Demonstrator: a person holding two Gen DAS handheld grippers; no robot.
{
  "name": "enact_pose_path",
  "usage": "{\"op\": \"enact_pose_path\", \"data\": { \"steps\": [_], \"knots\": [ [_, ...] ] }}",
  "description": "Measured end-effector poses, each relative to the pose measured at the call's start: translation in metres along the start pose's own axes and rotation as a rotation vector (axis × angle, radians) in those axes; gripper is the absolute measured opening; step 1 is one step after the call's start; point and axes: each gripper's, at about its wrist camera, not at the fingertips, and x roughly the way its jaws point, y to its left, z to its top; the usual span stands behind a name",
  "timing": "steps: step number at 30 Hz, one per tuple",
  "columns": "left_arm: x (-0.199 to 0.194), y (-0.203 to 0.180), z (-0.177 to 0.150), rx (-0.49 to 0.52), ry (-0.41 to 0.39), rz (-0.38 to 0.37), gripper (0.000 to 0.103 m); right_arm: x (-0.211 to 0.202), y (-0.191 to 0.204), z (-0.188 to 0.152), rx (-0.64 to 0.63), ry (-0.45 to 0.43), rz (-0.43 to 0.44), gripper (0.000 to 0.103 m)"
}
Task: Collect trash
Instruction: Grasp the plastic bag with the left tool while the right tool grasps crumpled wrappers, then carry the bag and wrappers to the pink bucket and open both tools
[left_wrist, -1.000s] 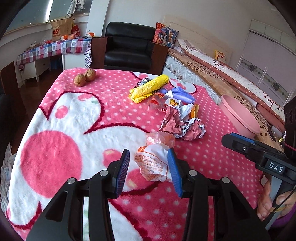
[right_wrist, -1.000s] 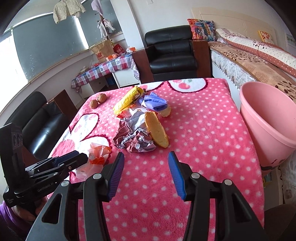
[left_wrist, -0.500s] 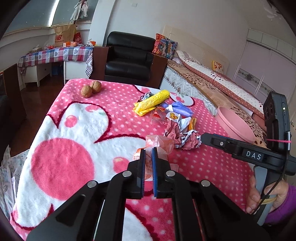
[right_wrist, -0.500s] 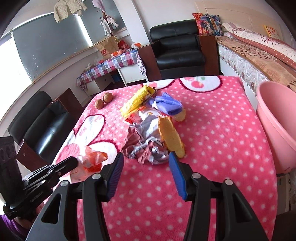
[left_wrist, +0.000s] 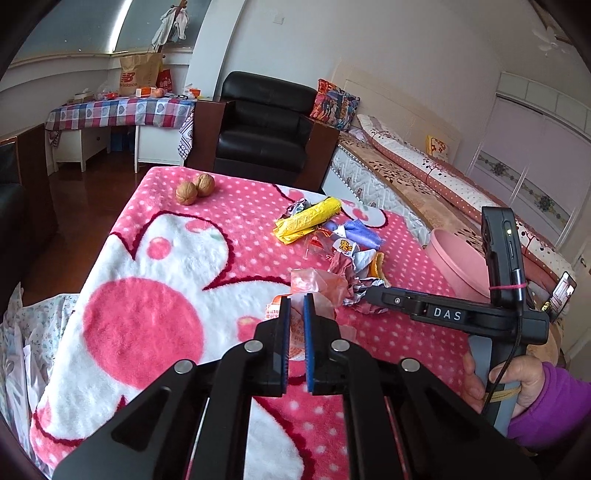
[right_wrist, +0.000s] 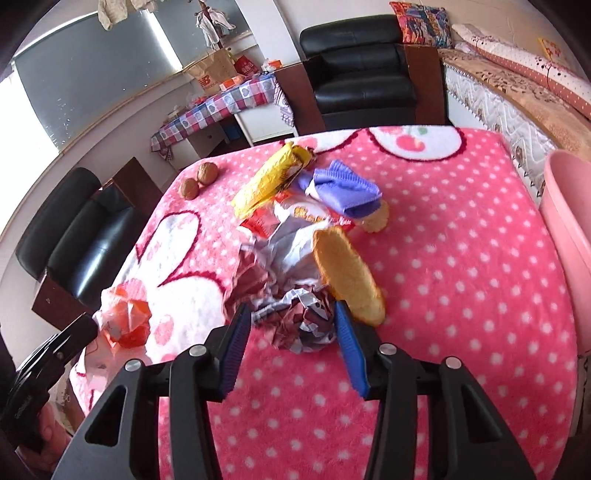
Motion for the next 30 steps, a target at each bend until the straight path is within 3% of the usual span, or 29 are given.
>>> {"op": "enact_pose_path", "data": {
  "steps": [3,6,7,8,13,14,25,30],
  "knots": [
    [-0.001,-0.004,0.002,0.005,-0.002,0.0,0.006,-0.002,0.005,-0.006,-0.022,0.007,0.015,0.047],
    [-0.002,-0.007,0.004,0.01,-0.006,0.0,0.006,0.001,0.012,-0.007,-0.072,0.007,-0.024,0.047],
    [-0.003,-0.008,0.005,0.013,-0.01,0.001,0.006,0.002,0.013,-0.009,-0.079,0.007,-0.034,0.039],
    [-0.005,-0.01,0.005,0.017,-0.013,0.002,0.006,0.003,0.013,-0.01,-0.08,0.013,-0.037,0.018],
    [-0.011,-0.017,0.009,0.042,-0.026,0.011,0.006,-0.012,0.013,-0.016,-0.071,-0.017,0.006,0.012],
    [-0.012,-0.019,0.01,0.046,-0.029,0.011,0.006,-0.017,0.013,-0.018,-0.074,-0.024,0.017,0.004],
    [-0.008,-0.046,0.021,0.093,-0.054,-0.009,0.006,-0.081,-0.006,-0.036,-0.033,-0.11,0.108,0.003],
    [-0.007,-0.056,0.03,0.107,-0.074,-0.013,0.006,-0.115,-0.02,-0.032,0.009,-0.196,0.139,0.003]
  ]
}}
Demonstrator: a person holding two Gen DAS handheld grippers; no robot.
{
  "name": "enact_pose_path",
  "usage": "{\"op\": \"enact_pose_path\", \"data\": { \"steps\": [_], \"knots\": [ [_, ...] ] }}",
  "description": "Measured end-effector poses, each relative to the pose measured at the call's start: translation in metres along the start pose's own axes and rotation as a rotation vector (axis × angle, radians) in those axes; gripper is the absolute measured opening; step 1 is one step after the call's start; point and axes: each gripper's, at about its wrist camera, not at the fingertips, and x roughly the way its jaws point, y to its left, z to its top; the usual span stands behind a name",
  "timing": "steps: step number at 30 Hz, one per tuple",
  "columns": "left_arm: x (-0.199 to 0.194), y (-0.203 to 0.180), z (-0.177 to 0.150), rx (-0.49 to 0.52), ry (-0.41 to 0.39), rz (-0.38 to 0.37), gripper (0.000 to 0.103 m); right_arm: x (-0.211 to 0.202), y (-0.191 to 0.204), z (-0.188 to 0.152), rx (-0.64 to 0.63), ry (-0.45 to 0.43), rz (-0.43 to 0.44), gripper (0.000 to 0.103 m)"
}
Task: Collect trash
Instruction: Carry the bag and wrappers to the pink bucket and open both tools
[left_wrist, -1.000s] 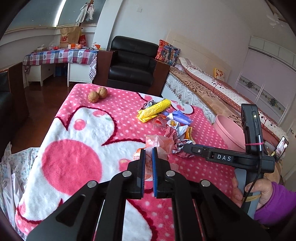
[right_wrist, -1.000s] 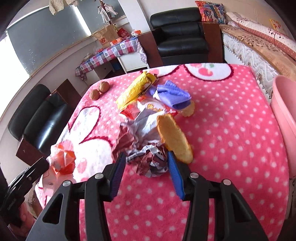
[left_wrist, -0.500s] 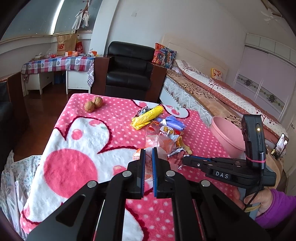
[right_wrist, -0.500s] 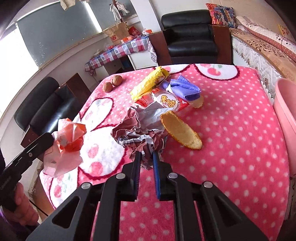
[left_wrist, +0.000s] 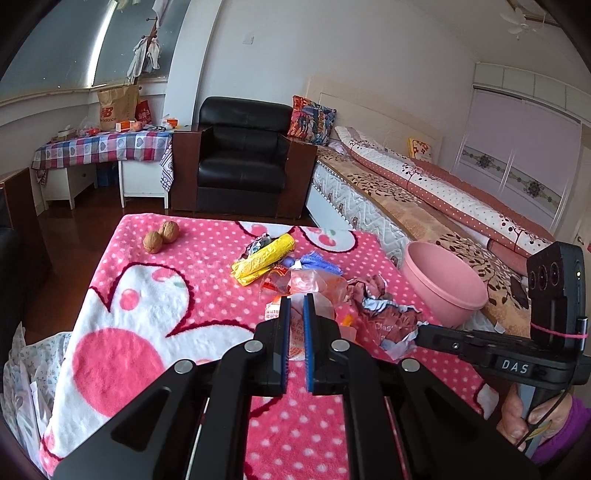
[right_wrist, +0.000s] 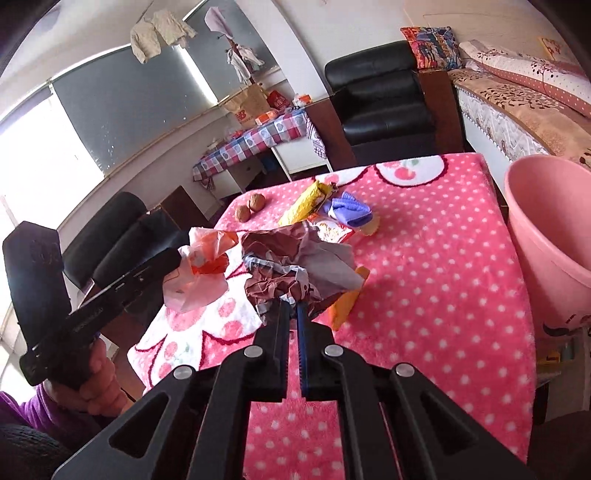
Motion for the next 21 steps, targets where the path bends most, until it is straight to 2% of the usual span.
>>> {"op": "enact_pose_path", "data": {
  "steps": [5,7,13,18,21],
  "knots": [
    [0.002,-0.013,0.015,0.017,-0.033,-0.021,0.006,-0.026,-0.012,0.021,0.041,-0.075,0.028,0.003],
    [0.005,-0.019,0.02,0.023,-0.04,-0.033,0.006,-0.034,-0.019,0.028,0.053,-0.107,0.008,0.003],
    [0.028,-0.047,0.037,0.026,-0.048,-0.121,0.006,-0.067,-0.049,0.037,0.086,-0.21,-0.174,0.003],
    [0.053,-0.088,0.05,0.047,-0.069,-0.197,0.006,-0.086,-0.084,0.038,0.113,-0.257,-0.351,0.003],
    [0.071,-0.112,0.057,0.062,-0.058,-0.24,0.006,-0.093,-0.107,0.04,0.141,-0.267,-0.427,0.003]
  ]
}}
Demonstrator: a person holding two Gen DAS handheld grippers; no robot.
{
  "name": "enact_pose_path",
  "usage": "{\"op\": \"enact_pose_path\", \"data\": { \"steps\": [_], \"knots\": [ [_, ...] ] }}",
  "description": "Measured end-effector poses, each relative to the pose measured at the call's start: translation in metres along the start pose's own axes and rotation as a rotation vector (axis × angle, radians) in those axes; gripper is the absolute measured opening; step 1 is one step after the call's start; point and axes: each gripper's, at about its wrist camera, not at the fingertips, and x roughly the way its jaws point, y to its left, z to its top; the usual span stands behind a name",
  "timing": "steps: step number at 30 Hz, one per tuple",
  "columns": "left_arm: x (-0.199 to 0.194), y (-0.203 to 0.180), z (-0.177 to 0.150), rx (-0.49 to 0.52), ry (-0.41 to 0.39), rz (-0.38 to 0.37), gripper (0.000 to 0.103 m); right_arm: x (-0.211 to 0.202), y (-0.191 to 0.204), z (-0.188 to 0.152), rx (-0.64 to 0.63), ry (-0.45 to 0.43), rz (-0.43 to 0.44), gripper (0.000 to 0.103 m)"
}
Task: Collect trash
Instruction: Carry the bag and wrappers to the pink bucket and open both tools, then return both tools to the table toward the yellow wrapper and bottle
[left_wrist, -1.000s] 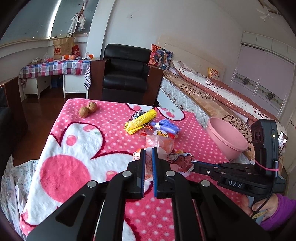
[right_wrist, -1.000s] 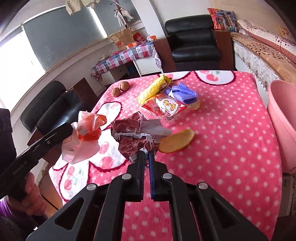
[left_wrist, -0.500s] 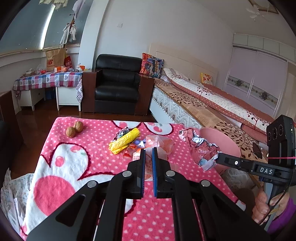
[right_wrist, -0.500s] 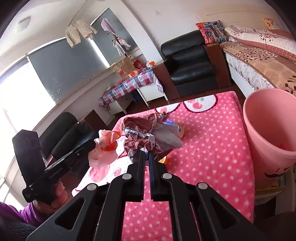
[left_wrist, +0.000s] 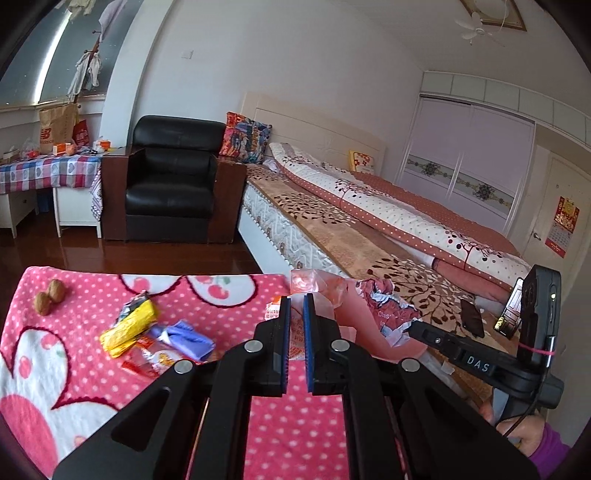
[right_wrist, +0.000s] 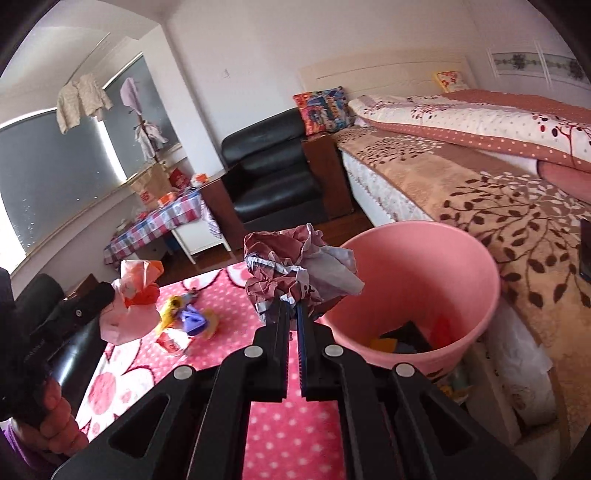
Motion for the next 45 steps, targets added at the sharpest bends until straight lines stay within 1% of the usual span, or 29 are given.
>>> {"op": "enact_pose_path", "data": {
  "steps": [3,6,9,12,18,21,25,26,27,28,29,34,38,45],
  "knots": [
    [0.027,-0.021,0.003,0.022,0.013,-0.035,0.006,0.006,-0.022,0.002,0.026,-0.004,-0.054,0.004],
    [0.054,-0.038,0.0,0.035,0.053,-0.064,0.006,0.014,-0.042,0.004,0.048,0.009,-0.088,0.004],
    [0.082,-0.057,-0.004,0.06,0.078,-0.084,0.006,0.021,-0.053,0.005,0.064,0.018,-0.109,0.004],
    [0.104,-0.068,-0.009,0.065,0.106,-0.093,0.006,0.032,-0.066,0.007,0.077,0.039,-0.121,0.004],
    [0.147,-0.079,-0.018,0.083,0.168,-0.076,0.006,0.053,-0.089,0.004,0.116,0.07,-0.145,0.004],
    [0.159,-0.079,-0.023,0.083,0.183,-0.067,0.006,0.06,-0.095,0.003,0.119,0.079,-0.151,0.004],
    [0.17,-0.076,-0.027,0.071,0.195,-0.049,0.007,0.069,-0.097,0.004,0.113,0.091,-0.159,0.008],
    [0.172,-0.076,-0.027,0.07,0.201,-0.048,0.012,0.07,-0.098,0.004,0.111,0.092,-0.16,0.015],
    [0.173,-0.075,-0.027,0.064,0.21,-0.054,0.015,0.07,-0.098,0.004,0.112,0.094,-0.16,0.022],
    [0.173,-0.074,-0.026,0.06,0.214,-0.056,0.021,0.07,-0.098,0.003,0.115,0.092,-0.156,0.035],
    [0.172,-0.072,-0.026,0.056,0.216,-0.06,0.023,0.069,-0.098,0.003,0.117,0.086,-0.157,0.039],
    [0.158,-0.066,-0.018,0.019,0.213,-0.078,0.024,0.059,-0.086,0.003,0.1,0.068,-0.149,0.039],
    [0.136,-0.063,-0.014,-0.006,0.185,-0.092,0.024,0.044,-0.062,0.001,0.057,0.042,-0.142,0.044],
    [0.086,-0.057,-0.011,0.051,0.139,-0.088,0.024,0.021,-0.018,-0.007,0.012,0.024,-0.097,0.044]
  ]
}}
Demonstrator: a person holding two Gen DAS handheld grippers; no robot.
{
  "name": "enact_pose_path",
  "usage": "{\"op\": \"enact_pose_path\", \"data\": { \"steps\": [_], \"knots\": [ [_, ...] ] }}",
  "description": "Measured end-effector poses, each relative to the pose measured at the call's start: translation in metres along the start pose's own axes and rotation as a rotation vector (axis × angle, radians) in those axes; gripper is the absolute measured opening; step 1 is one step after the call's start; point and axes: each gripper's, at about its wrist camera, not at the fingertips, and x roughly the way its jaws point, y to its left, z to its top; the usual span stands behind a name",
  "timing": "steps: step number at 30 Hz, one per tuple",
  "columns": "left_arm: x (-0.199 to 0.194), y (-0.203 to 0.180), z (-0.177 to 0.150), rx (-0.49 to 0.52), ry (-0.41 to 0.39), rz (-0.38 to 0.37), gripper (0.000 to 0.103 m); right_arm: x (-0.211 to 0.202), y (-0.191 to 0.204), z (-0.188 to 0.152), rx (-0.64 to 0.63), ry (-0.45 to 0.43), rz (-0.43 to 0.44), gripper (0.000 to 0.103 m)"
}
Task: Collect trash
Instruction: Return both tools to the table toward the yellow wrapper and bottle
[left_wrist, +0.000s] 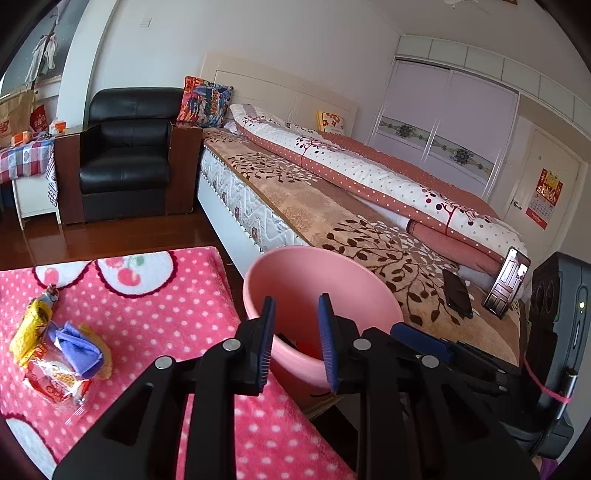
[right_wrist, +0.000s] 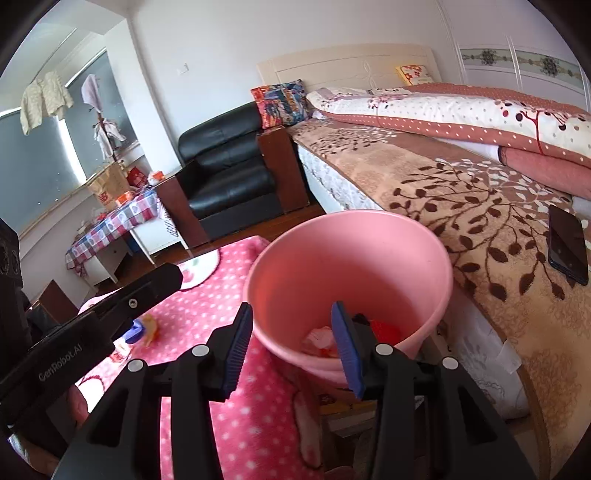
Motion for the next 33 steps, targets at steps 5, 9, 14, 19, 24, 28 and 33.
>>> {"op": "enact_pose_path", "data": {
  "steps": [5,9,14,19,24,28,33],
  "knots": [
    [-0.034,0.014,-0.005,0.013,-0.039,0.048,0.024,-0.012,0.037,-0.015,-0.049,0.006,0.036,0.044],
    [-0.06,0.031,-0.01,-0.017,-0.049,0.067,0.024,-0.018,0.06,-0.025,-0.075,0.01,0.058,0.044],
    [-0.099,0.054,-0.008,-0.038,-0.107,0.118,0.023,-0.028,0.077,-0.034,-0.076,-0.004,0.089,0.044],
    [-0.143,0.08,-0.002,-0.078,-0.185,0.191,0.023,-0.029,0.088,-0.042,-0.07,0.011,0.115,0.044],
    [-0.17,0.104,-0.001,-0.112,-0.228,0.265,0.023,-0.028,0.102,-0.045,-0.093,0.032,0.148,0.044],
    [-0.184,0.121,-0.003,-0.142,-0.24,0.293,0.023,-0.025,0.112,-0.047,-0.124,0.039,0.169,0.044],
    [-0.192,0.135,-0.008,-0.168,-0.241,0.308,0.023,-0.018,0.122,-0.054,-0.141,0.068,0.192,0.044]
  ]
}}
